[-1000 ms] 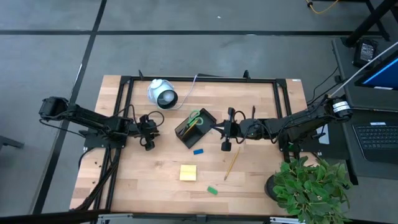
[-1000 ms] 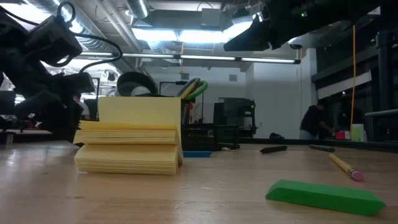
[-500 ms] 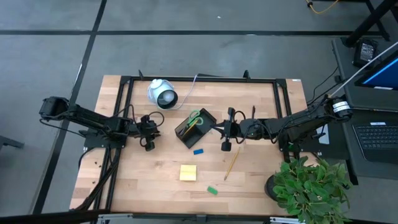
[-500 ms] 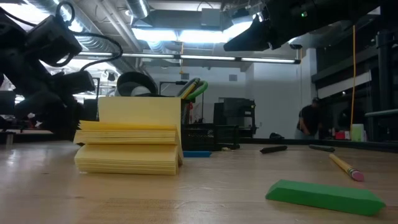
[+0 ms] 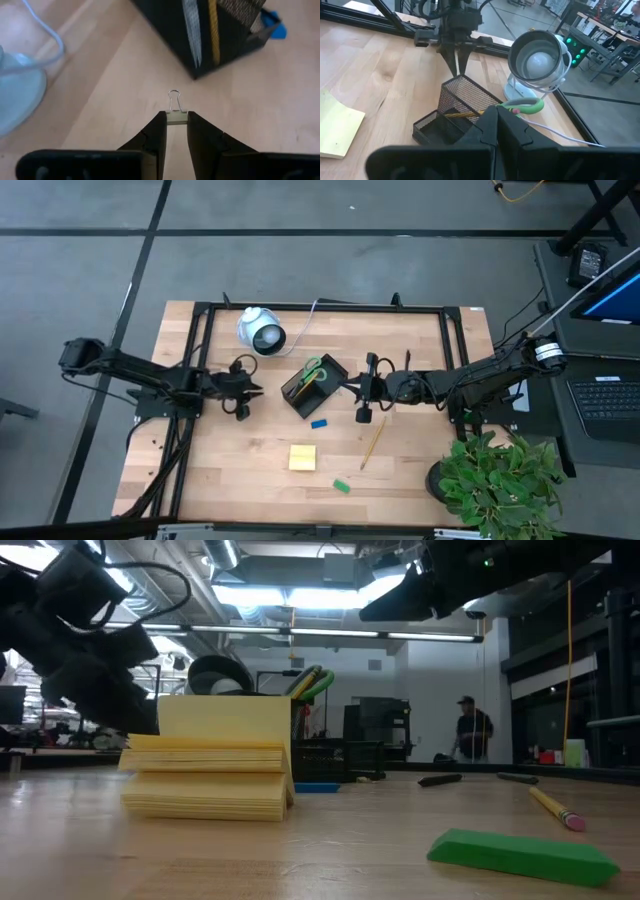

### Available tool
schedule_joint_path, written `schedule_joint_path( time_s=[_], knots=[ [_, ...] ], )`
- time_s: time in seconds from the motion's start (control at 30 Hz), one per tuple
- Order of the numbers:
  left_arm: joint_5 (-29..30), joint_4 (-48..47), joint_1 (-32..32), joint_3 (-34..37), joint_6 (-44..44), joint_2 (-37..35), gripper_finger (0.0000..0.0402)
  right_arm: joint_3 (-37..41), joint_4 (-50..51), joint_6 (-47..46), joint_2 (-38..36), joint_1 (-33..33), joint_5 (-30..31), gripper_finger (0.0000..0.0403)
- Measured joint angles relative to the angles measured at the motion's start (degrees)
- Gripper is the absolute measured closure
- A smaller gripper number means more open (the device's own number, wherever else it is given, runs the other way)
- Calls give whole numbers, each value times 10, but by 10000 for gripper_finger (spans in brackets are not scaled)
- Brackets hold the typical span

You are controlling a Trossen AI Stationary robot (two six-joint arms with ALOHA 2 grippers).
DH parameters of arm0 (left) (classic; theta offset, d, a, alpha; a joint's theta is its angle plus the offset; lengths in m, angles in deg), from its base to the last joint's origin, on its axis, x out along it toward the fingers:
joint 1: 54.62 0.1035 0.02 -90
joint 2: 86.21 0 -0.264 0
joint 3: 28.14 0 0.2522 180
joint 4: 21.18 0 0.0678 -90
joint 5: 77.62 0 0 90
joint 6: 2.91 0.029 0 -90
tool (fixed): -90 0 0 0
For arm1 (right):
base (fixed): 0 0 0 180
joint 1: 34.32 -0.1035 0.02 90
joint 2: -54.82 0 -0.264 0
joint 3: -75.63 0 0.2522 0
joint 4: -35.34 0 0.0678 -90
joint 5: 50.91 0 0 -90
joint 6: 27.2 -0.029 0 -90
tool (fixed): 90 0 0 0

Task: Pick and place office supplies into organizer
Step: Put the gold binder clip into the black desk organizer

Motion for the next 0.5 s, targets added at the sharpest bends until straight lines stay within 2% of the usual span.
schedule_joint_path(
  time_s=[0.23,0.5],
  knots=[
    [2,22,-1,-1,14,-47,341,0,0,11,0,0,0,395],
    [2,119,-1,-1,71,-98,341,0,0,11,0,0,0,395]
  ],
)
